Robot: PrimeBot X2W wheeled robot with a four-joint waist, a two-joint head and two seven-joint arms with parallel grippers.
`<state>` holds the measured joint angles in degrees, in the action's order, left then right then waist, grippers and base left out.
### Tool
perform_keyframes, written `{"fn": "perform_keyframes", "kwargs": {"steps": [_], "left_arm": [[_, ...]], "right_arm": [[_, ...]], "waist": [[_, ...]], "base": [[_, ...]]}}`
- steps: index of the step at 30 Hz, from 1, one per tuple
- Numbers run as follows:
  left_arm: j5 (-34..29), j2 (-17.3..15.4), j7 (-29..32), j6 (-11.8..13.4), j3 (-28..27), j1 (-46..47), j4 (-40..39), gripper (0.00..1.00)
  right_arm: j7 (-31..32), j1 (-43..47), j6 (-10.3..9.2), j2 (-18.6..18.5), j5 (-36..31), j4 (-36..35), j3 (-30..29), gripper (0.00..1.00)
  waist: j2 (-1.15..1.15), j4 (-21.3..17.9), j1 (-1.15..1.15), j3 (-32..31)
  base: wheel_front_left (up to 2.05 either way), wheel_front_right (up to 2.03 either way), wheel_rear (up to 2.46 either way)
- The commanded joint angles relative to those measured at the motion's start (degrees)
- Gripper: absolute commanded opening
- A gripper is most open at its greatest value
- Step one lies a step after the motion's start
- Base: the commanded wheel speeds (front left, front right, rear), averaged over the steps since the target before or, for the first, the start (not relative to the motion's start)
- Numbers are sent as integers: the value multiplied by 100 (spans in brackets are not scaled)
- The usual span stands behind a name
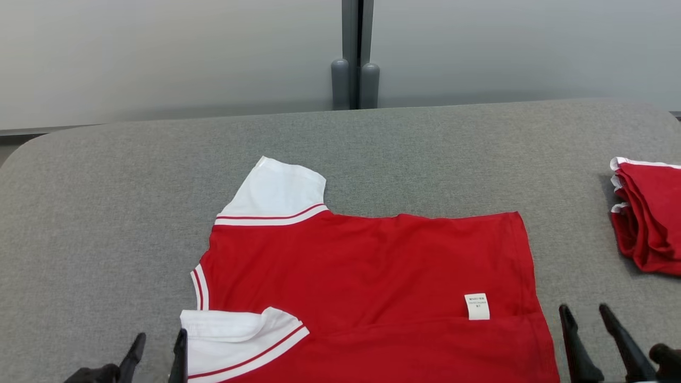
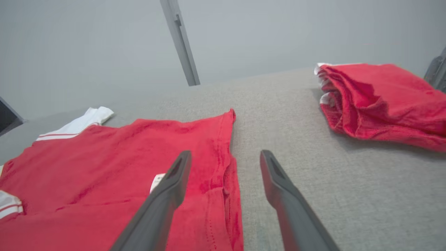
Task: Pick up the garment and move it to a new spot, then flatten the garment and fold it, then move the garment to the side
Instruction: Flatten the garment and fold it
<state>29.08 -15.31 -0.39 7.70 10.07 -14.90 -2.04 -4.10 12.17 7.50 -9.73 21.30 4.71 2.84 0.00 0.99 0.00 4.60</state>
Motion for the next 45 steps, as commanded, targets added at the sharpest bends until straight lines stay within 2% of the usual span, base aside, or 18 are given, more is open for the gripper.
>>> {"fn": "perform_keyframes", "kwargs": {"steps": [1,8,19,23,27,29,30,34,39,45], "left_arm": [[-217,-78,-223,119,-69,168,-121,100],[-641,-182,-734,357,-211,425,-615,100],[-708,-207,-543,535,-159,340,-1012,100],[-648,-217,-372,393,-33,697,-943,100],[-520,-141,-122,16,270,1610,-671,100],[-437,-103,24,-236,403,2236,-309,100],[-378,-100,168,-499,516,2890,284,100],[-255,-75,500,-969,684,4087,1555,100],[-188,-195,894,-1264,762,5220,3204,100],[-66,-313,1333,-1398,797,6125,4791,100]], "right_arm": [[-110,-134,-2,-40,-159,-313,-91,100],[103,-450,-1,-75,-479,-1291,-169,100],[301,-404,-2,124,-527,-1586,-204,100],[328,-531,-1,188,-591,-1649,-187,100],[342,-735,-1,269,-623,-1727,-101,100],[320,-866,-2,304,-650,-1733,-29,100],[295,-964,-2,335,-674,-1686,29,100],[193,-1173,-2,383,-690,-1572,140,100],[94,-1411,-2,422,-659,-1417,352,100],[0,-1586,-2,457,-599,-1221,414,100]], "waist": [[0,-59,0,-41],[0,-224,0,-179],[0,-239,0,-55],[0,-310,0,200],[0,-450,0,700],[0,-539,0,957],[0,-629,0,1160],[0,-850,0,1478],[0,-1140,0,1713],[0,-1325,0,1900]], "base": [[0,0,0],[0,0,0],[0,0,0],[0,0,0],[0,0,0],[0,0,0],[0,0,0],[0,0,0],[0,0,0],[0,0,0]]}}
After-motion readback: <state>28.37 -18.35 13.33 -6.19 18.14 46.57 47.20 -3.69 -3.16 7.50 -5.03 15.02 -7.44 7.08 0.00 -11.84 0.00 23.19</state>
